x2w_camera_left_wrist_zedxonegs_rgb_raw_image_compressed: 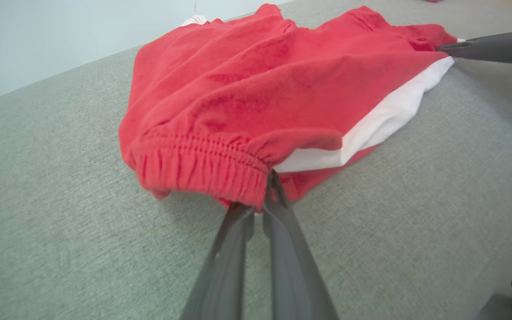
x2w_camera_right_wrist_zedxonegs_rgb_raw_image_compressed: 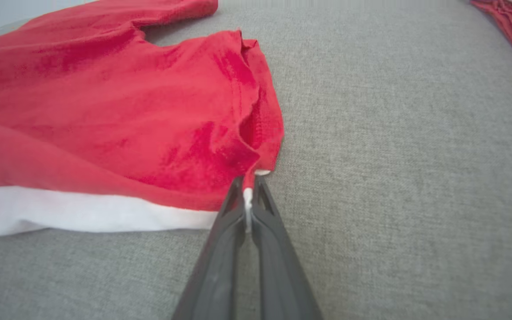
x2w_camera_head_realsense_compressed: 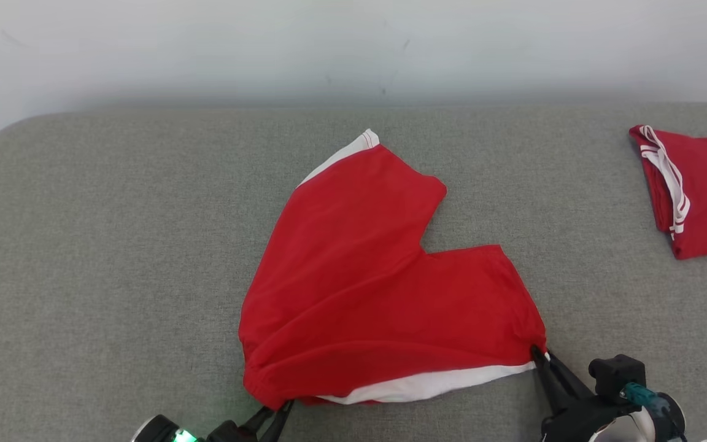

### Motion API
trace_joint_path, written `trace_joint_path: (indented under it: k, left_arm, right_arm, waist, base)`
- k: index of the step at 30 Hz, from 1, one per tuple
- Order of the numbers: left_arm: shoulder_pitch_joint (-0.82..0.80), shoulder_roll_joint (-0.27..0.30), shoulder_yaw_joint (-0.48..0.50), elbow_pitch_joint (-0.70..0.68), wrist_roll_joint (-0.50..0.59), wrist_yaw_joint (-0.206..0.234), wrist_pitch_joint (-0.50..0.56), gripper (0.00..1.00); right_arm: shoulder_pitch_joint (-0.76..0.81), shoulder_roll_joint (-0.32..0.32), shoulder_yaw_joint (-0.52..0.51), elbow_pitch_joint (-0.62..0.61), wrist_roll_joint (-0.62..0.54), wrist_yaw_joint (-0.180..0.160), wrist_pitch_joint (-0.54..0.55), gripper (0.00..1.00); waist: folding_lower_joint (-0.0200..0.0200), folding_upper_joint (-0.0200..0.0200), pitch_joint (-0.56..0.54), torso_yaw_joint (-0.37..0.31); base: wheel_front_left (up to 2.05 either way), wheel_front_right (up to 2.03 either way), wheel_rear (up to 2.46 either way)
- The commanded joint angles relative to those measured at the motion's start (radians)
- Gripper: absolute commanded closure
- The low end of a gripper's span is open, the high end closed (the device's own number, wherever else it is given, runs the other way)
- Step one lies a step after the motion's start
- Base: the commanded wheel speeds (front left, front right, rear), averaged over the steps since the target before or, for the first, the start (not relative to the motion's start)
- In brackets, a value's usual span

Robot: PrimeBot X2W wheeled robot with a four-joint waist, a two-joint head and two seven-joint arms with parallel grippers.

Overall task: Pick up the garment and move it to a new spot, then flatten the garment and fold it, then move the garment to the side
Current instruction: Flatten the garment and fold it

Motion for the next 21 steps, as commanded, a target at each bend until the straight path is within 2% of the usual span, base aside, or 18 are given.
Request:
trace_joint_path:
  k: [1,5,11,16,18,21]
  left_arm:
    - [0.023,0.0,0.001,-0.02,-0.003,0.002,-0.003,1.0]
    - [0.035,0.01,0.023,-0.087,-0.03,0.002,-0.003,1.0]
    - [-0.058,0.075,0.016,-0.178,-0.054,0.002,-0.003,1.0]
    - [-0.257,0.164,-0.078,-0.194,-0.096,0.002,-0.003,1.0]
    - [-0.311,0.177,-0.105,-0.194,-0.118,0.002,-0.003,1.0]
    - [-0.492,0.228,-0.166,-0.185,-0.19,0.002,0.016,1.0]
  right_arm:
    - [0.015,-0.011,-0.008,-0.027,0.008,-0.003,0.0,1.0]
    - [0.036,-0.027,-0.027,-0.103,0.002,-0.003,0.0,1.0]
    - [-0.013,-0.064,-0.041,-0.219,0.001,-0.003,0.0,1.0]
    - [-0.134,-0.098,-0.025,-0.27,0.035,-0.003,0.02,1.0]
    - [-0.171,-0.103,-0.021,-0.277,0.04,-0.003,0.026,1.0]
    - [-0.298,-0.11,-0.021,-0.294,0.061,-0.003,0.055,1.0]
  waist:
    - [-0.0001,-0.0001,-0.011,0.0]
    - [-0.0001,-0.0001,-0.025,-0.002]
    - [-0.0001,-0.0001,-0.029,-0.009]
    - [-0.0001,-0.0001,0.007,-0.015]
    - [-0.0001,-0.0001,0.02,-0.017]
    - [-0.0001,-0.0001,0.084,-0.028]
  base:
    - [0.0,0.0,0.0]
    - [0.0,0.0,0.0]
    - [0.0,0.0,0.0]
    - [0.0,0.0,0.0]
    - [0.0,0.0,0.0]
    - [0.0,0.0,0.0]
